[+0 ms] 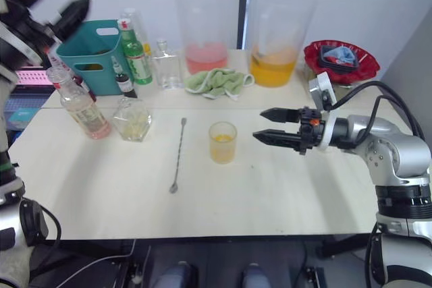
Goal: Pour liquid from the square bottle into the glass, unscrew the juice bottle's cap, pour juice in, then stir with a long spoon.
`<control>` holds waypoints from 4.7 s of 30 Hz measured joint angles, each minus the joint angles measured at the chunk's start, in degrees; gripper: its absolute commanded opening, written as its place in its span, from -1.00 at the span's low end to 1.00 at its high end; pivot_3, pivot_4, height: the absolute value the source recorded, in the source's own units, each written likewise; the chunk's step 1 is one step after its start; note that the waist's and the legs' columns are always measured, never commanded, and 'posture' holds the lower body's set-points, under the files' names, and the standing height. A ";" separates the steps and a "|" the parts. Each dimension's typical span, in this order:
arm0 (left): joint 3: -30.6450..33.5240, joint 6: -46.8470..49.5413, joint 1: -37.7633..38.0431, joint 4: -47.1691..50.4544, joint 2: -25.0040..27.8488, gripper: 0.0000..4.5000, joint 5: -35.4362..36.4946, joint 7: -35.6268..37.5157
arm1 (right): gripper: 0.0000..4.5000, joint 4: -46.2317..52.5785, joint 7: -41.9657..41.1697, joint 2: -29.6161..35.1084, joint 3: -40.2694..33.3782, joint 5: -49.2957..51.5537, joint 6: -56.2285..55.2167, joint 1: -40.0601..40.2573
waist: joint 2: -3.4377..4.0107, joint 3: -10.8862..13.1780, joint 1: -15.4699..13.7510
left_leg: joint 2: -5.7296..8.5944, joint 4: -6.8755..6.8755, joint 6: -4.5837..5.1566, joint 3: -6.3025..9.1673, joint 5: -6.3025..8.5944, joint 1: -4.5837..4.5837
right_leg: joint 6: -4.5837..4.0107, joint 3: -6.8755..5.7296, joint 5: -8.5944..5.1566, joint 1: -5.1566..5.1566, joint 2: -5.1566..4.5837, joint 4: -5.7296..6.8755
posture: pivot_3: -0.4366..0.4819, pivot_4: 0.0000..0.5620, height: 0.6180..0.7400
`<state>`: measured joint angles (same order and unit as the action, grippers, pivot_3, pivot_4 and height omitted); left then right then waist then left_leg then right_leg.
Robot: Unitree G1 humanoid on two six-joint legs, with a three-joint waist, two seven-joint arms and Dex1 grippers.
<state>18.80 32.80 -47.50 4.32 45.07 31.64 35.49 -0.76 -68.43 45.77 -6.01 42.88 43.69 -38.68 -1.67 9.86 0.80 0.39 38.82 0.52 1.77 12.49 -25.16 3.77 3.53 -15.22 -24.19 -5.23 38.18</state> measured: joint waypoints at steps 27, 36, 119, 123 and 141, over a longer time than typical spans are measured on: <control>-3.62 -0.34 44.88 18.54 -8.30 0.99 -6.46 -5.67 | 1.00 1.05 8.68 -6.52 -5.98 -9.96 -20.86 19.95 | 0.01 -0.01 -0.44 | -0.19 -0.06 -0.01 -0.16 0.00 0.31 | -0.04 0.20 0.02 0.16 -0.02 -0.16 | -0.05 -0.47 1.00; 1.74 -11.74 51.77 10.61 -8.50 0.99 -6.53 1.83 | 1.00 -0.80 7.05 -3.53 -13.40 -9.01 -23.14 28.59 | 0.02 -0.02 -0.45 | -0.21 -0.23 0.00 -0.27 0.01 0.71 | -0.04 0.25 0.01 0.54 -0.02 -0.32 | -0.05 -0.47 1.00; -10.53 14.04 32.70 15.03 -25.89 -0.35 -14.13 -20.07 | 1.00 10.25 0.01 2.16 -6.65 -1.19 -9.10 27.62 | 0.11 -0.08 -1.54 | -0.20 -0.90 0.02 -0.22 0.05 1.82 | 0.00 0.16 -0.01 1.90 -0.02 -1.36 | -0.05 -0.47 1.00; -13.14 17.48 30.46 16.16 -31.43 0.24 -14.27 -24.95 | 1.00 10.21 0.37 2.06 -6.55 -1.71 -9.52 27.74 | 0.11 -0.08 -1.53 | -0.18 -0.90 0.02 -0.22 0.05 1.80 | 0.00 0.16 0.00 1.88 -0.01 -1.35 | -0.05 -0.47 1.00; -19.79 32.42 26.73 16.79 -41.55 -0.12 -22.86 -37.66 | 1.00 11.80 2.88 1.85 -7.03 -3.24 -11.91 30.44 | 0.12 -0.10 -1.47 | -0.11 -0.90 0.02 -0.23 0.05 1.86 | 0.00 0.17 0.00 1.92 0.02 -1.36 | -0.05 -0.47 1.00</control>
<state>-1.00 65.22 -20.77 21.10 3.52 8.77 -2.17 11.05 -65.55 47.62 -13.04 39.64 31.78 -8.24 -1.55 9.77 -0.67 0.28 37.92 0.54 1.54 12.54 -23.30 3.78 3.70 -15.23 -22.27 -5.21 36.82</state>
